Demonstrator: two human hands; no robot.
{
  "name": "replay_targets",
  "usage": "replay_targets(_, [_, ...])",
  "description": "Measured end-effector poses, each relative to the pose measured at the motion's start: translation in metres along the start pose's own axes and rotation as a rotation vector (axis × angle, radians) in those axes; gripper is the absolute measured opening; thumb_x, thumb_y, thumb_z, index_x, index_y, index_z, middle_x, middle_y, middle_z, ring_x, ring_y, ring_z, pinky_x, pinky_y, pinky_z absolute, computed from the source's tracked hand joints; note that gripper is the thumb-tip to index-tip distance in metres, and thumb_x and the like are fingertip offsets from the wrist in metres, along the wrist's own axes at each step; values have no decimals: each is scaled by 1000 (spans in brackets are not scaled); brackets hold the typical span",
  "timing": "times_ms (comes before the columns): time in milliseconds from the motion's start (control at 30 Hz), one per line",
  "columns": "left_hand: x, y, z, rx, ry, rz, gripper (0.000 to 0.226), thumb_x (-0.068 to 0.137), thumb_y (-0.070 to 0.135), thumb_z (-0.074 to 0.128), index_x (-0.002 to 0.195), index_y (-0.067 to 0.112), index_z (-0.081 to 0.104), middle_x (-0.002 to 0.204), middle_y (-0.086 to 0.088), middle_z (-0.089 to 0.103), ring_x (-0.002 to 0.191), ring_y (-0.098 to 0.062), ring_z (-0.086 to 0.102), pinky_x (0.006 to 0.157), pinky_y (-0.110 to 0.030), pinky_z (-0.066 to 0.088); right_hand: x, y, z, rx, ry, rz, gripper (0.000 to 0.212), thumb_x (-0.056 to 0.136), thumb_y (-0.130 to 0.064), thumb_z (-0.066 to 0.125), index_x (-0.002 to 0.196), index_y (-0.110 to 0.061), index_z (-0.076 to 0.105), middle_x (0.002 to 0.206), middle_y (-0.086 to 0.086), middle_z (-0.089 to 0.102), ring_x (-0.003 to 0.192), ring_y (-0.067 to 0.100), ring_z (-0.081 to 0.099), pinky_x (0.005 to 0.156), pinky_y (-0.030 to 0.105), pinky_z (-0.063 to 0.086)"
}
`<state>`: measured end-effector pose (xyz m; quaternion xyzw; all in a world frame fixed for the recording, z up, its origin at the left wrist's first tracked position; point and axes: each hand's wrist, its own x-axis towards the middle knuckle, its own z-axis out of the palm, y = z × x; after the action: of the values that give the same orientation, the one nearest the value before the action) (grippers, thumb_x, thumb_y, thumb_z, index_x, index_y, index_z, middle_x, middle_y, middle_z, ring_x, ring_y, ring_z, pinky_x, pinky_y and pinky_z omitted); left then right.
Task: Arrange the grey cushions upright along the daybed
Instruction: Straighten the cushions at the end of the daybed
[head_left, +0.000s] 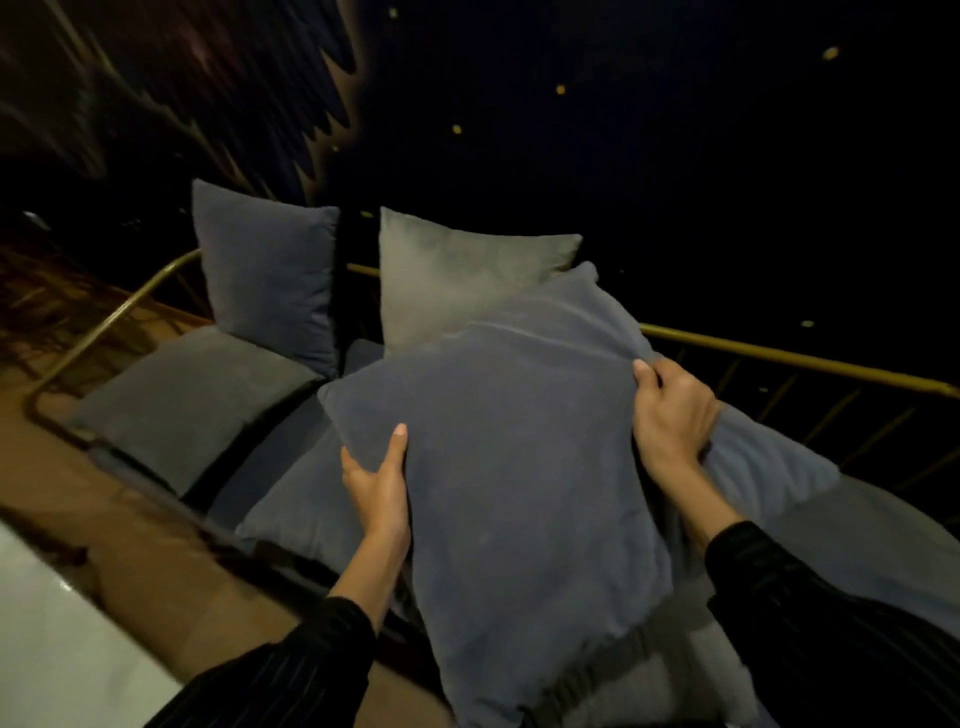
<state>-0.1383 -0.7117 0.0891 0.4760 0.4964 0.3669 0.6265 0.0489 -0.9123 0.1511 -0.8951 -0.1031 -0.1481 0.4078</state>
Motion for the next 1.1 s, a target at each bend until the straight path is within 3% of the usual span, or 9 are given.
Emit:
replay_targets(167, [17, -7, -33, -130, 153, -36, 91, 79, 44, 75, 152, 21, 27, 140, 4, 48, 117, -18, 53, 95, -34, 46, 10, -71, 53, 29, -11, -303, 34, 92, -25, 55, 65, -3, 56, 71, 23, 64, 72, 39, 62, 57, 35, 33])
replay_targets(300, [40, -11, -41, -98, 204, -42, 112, 62, 61, 80, 152, 23, 26, 149, -3, 45, 129, -25, 51, 107, -44, 44, 24, -117, 102, 14, -41, -433, 31, 87, -24, 60, 62, -6, 56, 65, 19, 64, 66, 37, 63, 51, 35, 42])
replay_targets(467, [84, -7, -26, 56, 206, -225, 122, 76, 44, 78, 155, 22, -12, 162, -14, 11, 145, -33, 30, 114, -46, 33, 48, -148, 170, -40, -247, -490, 32, 94, -26, 52, 74, -3, 62, 81, 19, 69, 82, 36, 63, 58, 36, 37])
replay_targets(567, [103, -11, -7, 322, 24, -320, 128, 69, 53, 80, 152, 40, -16, 161, -22, -14, 146, -47, 17, 117, -53, 26, 51, -141, 206, -173, -541, -478, 23, 96, -12, 47, 105, -6, 67, 119, 17, 65, 116, 34, 57, 84, 39, 40])
replay_targets(633, [107, -10, 10, 495, -83, -372, 129, 64, 64, 78, 148, 47, -18, 159, -21, -24, 145, -53, 5, 117, -60, 20, 44, -127, 221, -255, -717, -554, 46, 92, 2, 43, 136, -12, 51, 152, 11, 39, 144, 26, 31, 116, 42, 19])
replay_targets(733, [102, -6, 33, 614, -58, -386, 119, 75, 61, 71, 150, 40, -19, 160, -21, -23, 144, -56, -5, 112, -64, 17, 42, -108, 224, -282, -732, -624, 63, 94, 4, 39, 151, -17, 26, 163, 3, 15, 151, 19, 9, 121, 40, 3])
replay_targets(900, [60, -21, 63, 775, -2, -27, 78, 97, 33, 51, 156, 25, 1, 160, -30, -9, 148, -47, -2, 114, -61, 15, 44, -71, 198, -174, -661, -693, 50, 100, -16, 40, 149, -20, 33, 160, 2, 26, 149, 19, 20, 119, 37, 15])
replay_targets(1000, [19, -40, 84, 930, -160, 295, 74, 91, 15, 57, 154, 21, 20, 161, -27, -3, 149, -43, -1, 116, -60, 12, 25, -37, 178, -138, -602, -613, 53, 98, -15, 44, 149, -20, 32, 159, 2, 26, 149, 20, 21, 118, 41, 20])
replay_targets(1100, [-22, -67, 97, 1094, -377, 464, 74, 82, 12, 63, 150, 20, 33, 162, -24, 2, 151, -40, -1, 116, -62, 6, -2, 11, 151, -95, -656, -490, 65, 93, -9, 52, 152, -19, 26, 161, 6, 19, 148, 24, 23, 113, 39, 32])
